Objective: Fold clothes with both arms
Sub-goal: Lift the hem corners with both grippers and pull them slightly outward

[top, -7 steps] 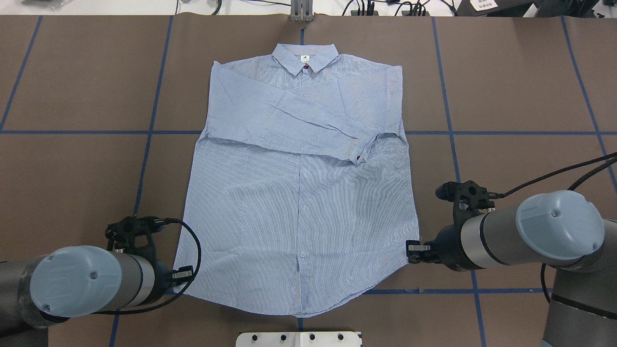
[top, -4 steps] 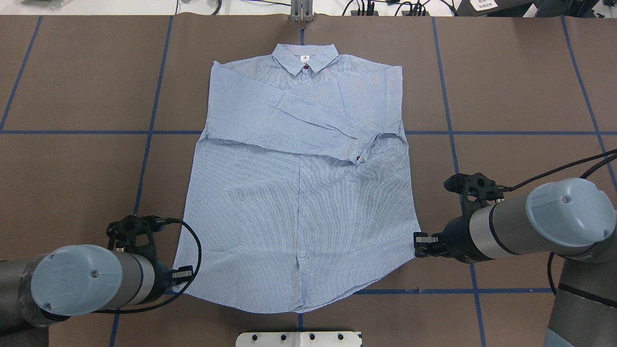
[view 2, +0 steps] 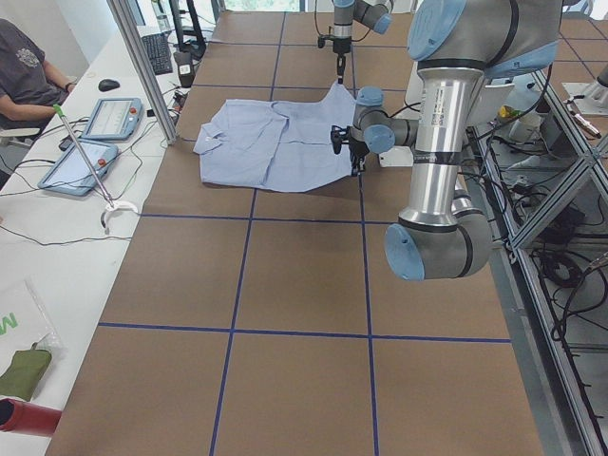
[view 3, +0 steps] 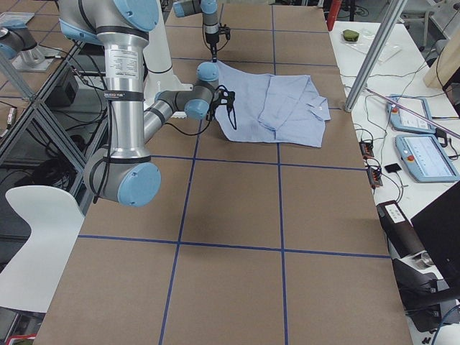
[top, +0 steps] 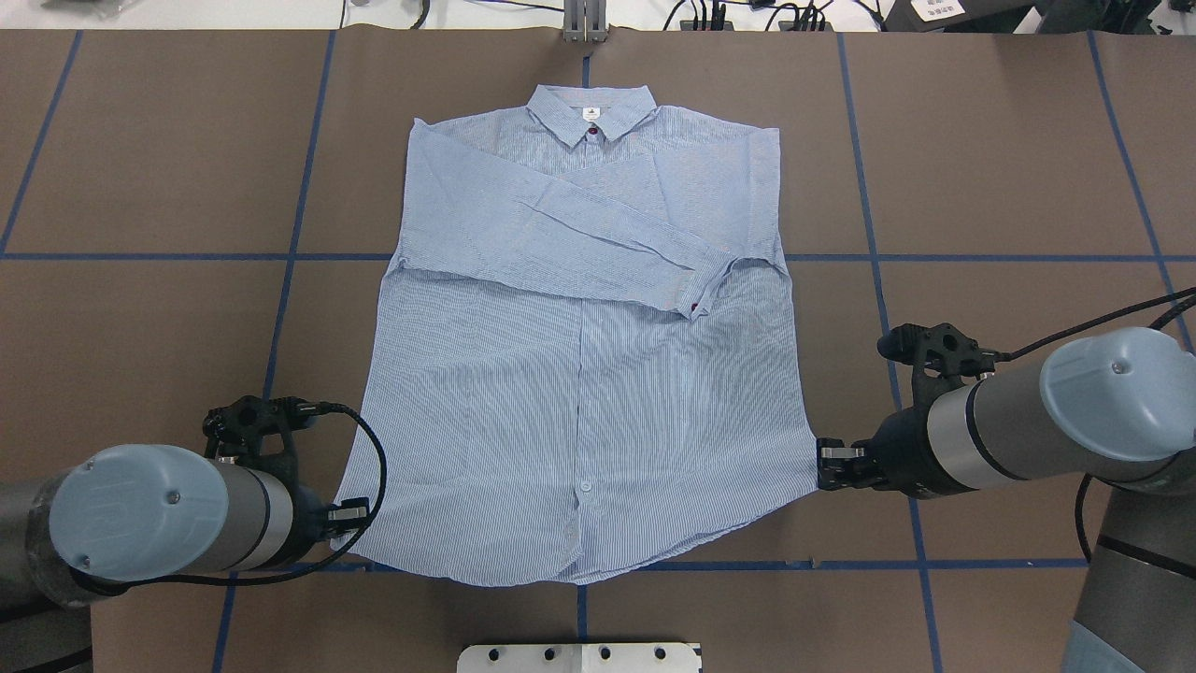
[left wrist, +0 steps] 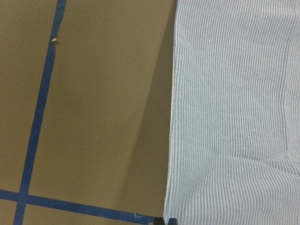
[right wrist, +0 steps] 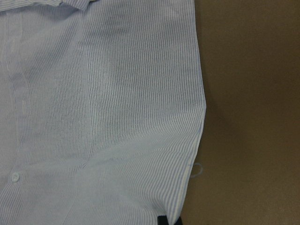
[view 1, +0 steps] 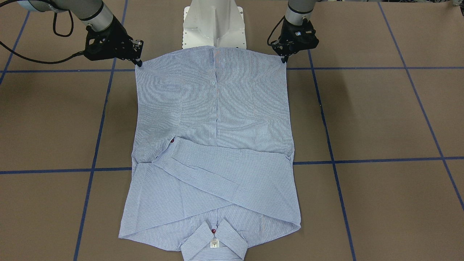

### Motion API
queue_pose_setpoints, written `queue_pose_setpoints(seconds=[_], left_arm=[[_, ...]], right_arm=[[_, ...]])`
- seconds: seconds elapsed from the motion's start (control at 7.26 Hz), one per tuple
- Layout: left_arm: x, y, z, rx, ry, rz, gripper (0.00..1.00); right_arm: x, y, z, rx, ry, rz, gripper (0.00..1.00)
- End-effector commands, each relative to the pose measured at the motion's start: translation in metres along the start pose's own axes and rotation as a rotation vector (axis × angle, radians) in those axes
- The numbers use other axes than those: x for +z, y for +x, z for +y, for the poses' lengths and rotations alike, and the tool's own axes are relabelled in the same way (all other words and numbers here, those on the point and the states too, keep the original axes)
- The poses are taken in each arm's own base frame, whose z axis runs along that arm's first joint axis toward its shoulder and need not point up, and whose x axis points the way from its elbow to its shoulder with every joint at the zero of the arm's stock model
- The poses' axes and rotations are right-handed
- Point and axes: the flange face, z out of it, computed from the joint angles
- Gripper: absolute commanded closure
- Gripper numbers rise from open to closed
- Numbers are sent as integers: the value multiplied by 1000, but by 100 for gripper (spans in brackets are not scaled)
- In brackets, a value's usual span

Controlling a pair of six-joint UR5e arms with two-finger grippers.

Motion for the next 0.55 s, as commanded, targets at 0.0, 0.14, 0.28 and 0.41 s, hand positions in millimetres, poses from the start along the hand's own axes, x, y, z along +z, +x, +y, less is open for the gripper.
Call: queue_pose_setpoints(seconds=[0.0, 0.14, 0.28, 0.41], left_arm=[[-3, 2, -2, 9, -17, 7, 100], [-6, 3, 3, 11, -50, 13, 100], [-12, 6, 4, 12, -58, 27, 100], [-22, 8, 4, 14, -55, 44, 100]], right_arm=[[-2, 0, 0, 1, -2, -4, 100], [-11, -2, 0, 1, -29, -22, 100], [-23, -5, 3, -1, -57, -46, 100], [-32, -8, 6, -6, -77, -63, 100]])
